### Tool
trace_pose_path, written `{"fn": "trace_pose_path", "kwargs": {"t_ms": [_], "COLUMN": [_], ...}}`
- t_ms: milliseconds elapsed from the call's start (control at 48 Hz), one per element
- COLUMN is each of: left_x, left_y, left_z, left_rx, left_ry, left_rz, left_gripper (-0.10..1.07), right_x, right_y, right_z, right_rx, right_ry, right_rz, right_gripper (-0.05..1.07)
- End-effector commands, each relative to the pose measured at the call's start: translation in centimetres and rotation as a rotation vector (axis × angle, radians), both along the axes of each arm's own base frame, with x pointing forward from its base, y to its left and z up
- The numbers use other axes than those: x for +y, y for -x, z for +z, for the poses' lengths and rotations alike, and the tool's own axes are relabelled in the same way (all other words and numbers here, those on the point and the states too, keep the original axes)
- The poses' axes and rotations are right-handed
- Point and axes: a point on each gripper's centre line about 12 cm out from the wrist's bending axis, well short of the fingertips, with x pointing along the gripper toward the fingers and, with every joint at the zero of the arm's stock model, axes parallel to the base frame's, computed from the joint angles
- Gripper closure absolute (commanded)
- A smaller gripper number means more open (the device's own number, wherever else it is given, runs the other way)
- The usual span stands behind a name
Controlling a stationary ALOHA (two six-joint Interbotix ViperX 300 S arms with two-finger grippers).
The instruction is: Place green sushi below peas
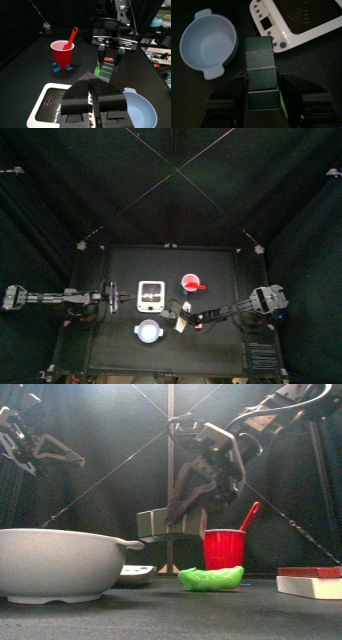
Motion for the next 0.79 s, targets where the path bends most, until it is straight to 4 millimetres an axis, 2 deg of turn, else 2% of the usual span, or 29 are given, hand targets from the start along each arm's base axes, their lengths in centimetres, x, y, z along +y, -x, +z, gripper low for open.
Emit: {"fn": "trace_pose_path", "kwargs": {"t_ms": [0,312,771], "left_x": [0.1,0.1,0.1], "left_y": [-0.2,-0.2,-0.2], "left_z": [0.6,0.6,0.5], "left_rx": [-0.021,-0.021,-0.018], "left_ry": [-0.001,-0.001,-0.001], "left_rz": [0.004,0.006,0.006], "left_gripper": [0.65,0.65,0.65], "right_x": [1.5,4.8,4.3], "right_y": [0.7,2.6,3.1], "right_z": [2.0,-0.1,-2.0], "right_rx": [-0.049,0.004,0.062], "right_ry": [-0.001,0.017,0.027], "right_rz": [0.053,0.172,0.140], "right_gripper": [0.51,0.51,0.50]}}
